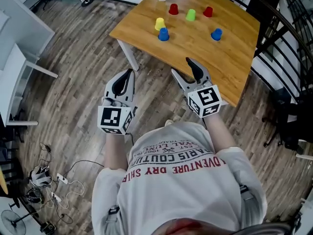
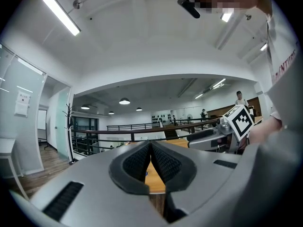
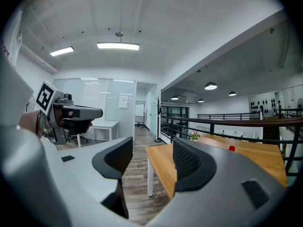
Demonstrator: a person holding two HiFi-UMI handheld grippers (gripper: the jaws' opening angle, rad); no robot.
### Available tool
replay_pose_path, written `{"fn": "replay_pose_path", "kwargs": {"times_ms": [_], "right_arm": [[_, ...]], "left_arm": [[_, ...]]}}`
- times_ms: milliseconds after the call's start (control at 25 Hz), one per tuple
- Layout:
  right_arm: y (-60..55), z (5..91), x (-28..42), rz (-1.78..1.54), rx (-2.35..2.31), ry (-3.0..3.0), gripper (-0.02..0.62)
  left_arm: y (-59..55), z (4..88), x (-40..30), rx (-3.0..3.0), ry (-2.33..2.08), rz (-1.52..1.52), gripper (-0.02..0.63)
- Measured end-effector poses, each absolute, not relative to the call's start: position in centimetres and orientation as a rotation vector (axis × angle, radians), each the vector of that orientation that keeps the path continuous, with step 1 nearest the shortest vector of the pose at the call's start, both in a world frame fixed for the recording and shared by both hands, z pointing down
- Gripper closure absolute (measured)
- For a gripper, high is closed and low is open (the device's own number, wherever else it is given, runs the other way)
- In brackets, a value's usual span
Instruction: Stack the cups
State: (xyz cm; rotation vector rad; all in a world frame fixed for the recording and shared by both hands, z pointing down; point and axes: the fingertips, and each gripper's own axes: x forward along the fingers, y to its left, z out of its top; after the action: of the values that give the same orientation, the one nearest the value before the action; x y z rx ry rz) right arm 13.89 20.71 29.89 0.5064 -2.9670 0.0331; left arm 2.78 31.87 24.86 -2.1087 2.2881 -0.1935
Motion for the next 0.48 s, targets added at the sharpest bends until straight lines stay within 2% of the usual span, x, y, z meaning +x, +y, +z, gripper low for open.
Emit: {"fn": "replay_pose_path", "kwargs": {"times_ms": [480], "right_arm": [[9.9,34.7,11.0,0.17,0.513,-2.834,0.336]], "left_arm": [[19.3,28.0,-0.8,-2.233,2.261,-0.256,0.589]]}}
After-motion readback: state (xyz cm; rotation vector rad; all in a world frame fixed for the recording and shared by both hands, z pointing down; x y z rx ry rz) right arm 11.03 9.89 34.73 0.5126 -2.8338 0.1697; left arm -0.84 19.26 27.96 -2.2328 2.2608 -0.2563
